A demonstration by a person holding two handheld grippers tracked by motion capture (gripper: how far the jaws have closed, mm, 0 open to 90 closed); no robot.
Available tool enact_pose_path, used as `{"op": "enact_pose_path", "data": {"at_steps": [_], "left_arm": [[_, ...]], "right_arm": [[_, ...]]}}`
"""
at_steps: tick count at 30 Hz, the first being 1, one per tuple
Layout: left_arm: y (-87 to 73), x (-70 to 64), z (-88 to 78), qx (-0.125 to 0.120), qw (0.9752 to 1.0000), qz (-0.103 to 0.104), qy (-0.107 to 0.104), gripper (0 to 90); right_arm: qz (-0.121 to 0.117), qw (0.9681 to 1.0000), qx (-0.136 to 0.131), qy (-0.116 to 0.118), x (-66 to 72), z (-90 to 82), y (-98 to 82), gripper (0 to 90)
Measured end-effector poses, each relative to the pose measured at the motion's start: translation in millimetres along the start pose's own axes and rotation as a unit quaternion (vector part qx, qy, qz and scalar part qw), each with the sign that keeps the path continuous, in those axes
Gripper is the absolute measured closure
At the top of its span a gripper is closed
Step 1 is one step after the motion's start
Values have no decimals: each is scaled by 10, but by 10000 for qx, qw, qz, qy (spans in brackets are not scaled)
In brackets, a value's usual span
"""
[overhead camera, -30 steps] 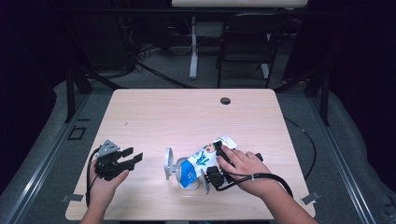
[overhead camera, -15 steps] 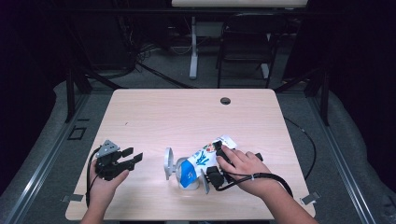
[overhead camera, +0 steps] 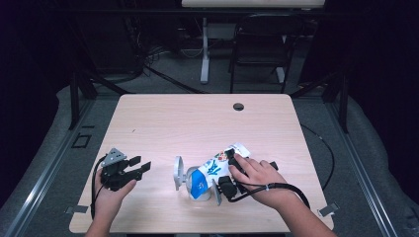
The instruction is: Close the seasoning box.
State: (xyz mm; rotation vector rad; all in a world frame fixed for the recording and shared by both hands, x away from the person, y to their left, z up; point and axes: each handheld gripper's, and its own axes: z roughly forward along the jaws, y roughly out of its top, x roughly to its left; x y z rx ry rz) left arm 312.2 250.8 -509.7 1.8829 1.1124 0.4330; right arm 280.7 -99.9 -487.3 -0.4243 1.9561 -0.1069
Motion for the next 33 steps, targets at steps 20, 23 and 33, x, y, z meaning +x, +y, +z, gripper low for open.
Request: {"op": "enact_pose_path", "data": {"at_steps": [20, 23, 33], "left_arm": [[2, -2, -2, 10, 10000, 7, -4, 505], [1, -1, -1, 10, 10000, 8, -4, 505], [0, -1, 0, -5, 10000, -6, 5, 505]], "right_arm": [[-17, 10000, 8, -1, -3, -8, 0, 527], [-34, 10000, 25, -10, -5, -11, 0, 527], [-27, 10000, -11, -13, -1, -8, -1, 529]]}}
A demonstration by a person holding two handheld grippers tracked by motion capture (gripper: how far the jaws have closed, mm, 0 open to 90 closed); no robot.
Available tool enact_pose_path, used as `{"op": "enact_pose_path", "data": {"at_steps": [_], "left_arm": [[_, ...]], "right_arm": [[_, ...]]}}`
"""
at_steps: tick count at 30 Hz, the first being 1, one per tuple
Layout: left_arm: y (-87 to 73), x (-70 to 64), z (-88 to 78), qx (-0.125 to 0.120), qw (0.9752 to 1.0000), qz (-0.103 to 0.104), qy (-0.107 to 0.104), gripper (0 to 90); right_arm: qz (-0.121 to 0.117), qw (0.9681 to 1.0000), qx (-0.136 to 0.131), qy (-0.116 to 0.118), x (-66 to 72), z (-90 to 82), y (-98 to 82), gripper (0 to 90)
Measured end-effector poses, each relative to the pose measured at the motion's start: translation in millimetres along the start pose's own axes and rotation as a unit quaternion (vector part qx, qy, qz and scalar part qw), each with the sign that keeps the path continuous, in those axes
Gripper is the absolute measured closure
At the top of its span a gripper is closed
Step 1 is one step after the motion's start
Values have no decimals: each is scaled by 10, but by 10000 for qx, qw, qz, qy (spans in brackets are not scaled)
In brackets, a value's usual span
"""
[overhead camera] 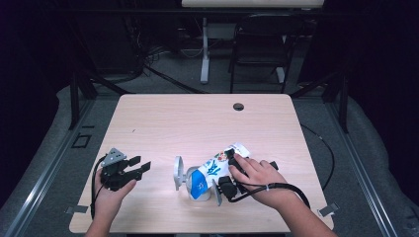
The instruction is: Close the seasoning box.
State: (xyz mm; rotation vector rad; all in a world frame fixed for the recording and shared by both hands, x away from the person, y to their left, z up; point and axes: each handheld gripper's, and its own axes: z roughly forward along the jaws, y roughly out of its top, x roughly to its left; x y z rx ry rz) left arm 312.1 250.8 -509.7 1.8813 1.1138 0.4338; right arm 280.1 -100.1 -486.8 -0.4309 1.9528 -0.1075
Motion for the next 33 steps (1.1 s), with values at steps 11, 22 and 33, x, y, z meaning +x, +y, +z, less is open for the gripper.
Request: {"op": "enact_pose_path", "data": {"at_steps": [11, 22, 33], "left_arm": [[1, 1, 0, 34, 10000, 8, -13, 505], [0, 0, 1, 3, 10000, 2, 0, 505], [4, -3, -3, -9, 10000, -5, -23, 505]], "right_arm": [[-36, 10000, -7, -29, 0, -1, 4, 530], [-49, 10000, -5, -39, -2, -4, 4, 532], [-65, 10000, -4, -42, -9, -9, 4, 534]]}}
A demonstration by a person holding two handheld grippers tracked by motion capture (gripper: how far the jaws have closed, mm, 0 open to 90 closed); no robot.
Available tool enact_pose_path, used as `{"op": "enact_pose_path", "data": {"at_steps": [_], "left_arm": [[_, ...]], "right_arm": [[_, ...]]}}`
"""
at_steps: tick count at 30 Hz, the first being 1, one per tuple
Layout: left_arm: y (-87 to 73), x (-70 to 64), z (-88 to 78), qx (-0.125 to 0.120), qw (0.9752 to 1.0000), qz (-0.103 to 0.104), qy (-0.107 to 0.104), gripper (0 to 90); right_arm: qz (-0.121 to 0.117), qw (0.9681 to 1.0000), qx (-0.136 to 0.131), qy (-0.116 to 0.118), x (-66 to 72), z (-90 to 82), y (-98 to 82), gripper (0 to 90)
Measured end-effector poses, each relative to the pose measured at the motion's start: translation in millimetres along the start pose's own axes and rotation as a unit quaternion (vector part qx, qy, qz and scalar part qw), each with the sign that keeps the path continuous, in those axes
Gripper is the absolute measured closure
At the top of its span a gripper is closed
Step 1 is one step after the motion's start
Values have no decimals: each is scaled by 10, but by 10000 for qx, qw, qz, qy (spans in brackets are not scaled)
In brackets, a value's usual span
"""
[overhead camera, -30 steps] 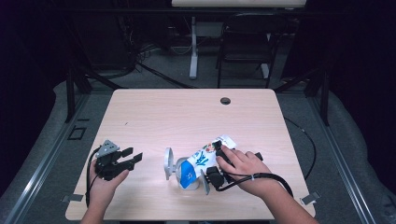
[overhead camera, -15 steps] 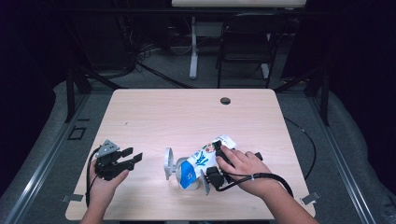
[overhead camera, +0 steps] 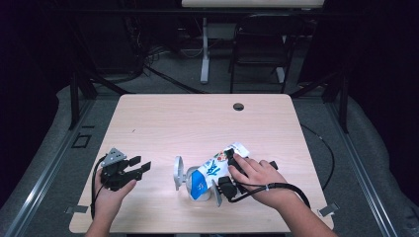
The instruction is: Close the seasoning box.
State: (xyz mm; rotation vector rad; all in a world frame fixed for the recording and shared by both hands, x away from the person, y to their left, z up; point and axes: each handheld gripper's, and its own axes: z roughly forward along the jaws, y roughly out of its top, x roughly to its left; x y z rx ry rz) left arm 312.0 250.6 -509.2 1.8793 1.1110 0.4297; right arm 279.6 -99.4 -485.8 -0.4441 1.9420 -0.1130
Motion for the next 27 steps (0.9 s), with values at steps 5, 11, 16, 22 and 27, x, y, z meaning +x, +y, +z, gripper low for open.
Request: {"op": "enact_pose_path", "data": {"at_steps": [5, 11, 16, 22, 27], "left_arm": [[-2, 1, -5, 3, 10000, -19, 6, 505], [0, 0, -4, 13, 10000, 1, -3, 505], [-2, 4, -1, 3, 10000, 1, 4, 505], [-3, 3, 0, 5, 10000, -1, 3, 505], [-1, 2, -1, 7, 10000, 7, 6, 505]], "right_arm": [[-2, 10000, -16, -4, 1, 1, 0, 534], [-52, 10000, 15, -15, -3, -6, 4, 535], [-84, 10000, 41, -20, -8, -11, 5, 536], [-88, 9999, 44, -23, -10, -14, 5, 538], [-100, 9999, 50, -34, -10, -17, 5, 539]]}}
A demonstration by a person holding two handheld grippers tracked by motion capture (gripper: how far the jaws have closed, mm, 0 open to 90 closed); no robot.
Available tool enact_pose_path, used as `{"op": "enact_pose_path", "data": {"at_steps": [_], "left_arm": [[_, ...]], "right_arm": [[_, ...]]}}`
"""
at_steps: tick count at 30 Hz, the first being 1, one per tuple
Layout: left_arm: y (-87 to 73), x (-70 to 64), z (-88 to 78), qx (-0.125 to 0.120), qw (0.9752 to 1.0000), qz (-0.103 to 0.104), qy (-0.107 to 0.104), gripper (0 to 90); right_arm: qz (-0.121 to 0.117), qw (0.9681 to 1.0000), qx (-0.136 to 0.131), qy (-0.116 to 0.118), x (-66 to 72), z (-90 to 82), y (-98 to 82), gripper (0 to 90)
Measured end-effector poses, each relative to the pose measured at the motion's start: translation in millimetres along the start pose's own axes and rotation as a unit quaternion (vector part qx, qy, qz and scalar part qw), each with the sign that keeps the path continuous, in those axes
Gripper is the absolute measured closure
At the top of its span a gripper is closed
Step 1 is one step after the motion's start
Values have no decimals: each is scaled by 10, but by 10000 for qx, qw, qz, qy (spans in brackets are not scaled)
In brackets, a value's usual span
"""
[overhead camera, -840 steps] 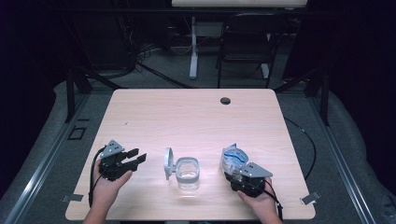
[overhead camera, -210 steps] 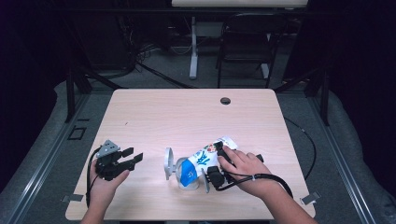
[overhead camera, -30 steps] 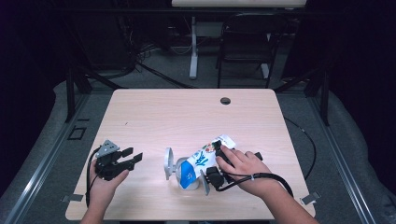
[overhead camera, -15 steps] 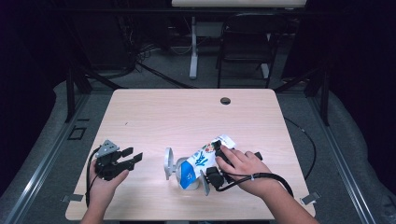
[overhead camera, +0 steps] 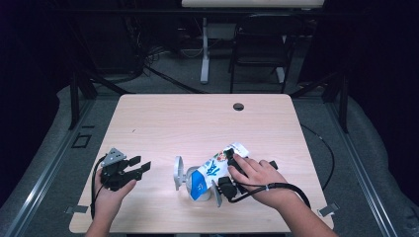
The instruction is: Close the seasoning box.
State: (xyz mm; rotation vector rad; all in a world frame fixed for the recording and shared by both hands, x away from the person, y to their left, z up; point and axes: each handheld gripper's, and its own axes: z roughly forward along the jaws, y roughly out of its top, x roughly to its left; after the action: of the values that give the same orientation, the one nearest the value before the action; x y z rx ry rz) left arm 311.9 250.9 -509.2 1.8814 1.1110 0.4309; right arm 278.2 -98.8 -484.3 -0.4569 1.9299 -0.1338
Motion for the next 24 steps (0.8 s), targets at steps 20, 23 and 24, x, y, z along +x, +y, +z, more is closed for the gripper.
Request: {"op": "enact_pose_path", "data": {"at_steps": [20, 23, 24], "left_arm": [[6, 0, -7, -11, 10000, -1, -8, 505], [4, 0, -5, -15, 10000, -3, -4, 505], [4, 0, -4, -11, 10000, -7, -6, 505]], "right_arm": [[-40, 10000, -16, -29, 1, -6, 3, 545], [-61, 10000, 5, -28, 0, -8, 5, 547], [-59, 10000, 0, -25, -1, -7, 5, 548]]}}
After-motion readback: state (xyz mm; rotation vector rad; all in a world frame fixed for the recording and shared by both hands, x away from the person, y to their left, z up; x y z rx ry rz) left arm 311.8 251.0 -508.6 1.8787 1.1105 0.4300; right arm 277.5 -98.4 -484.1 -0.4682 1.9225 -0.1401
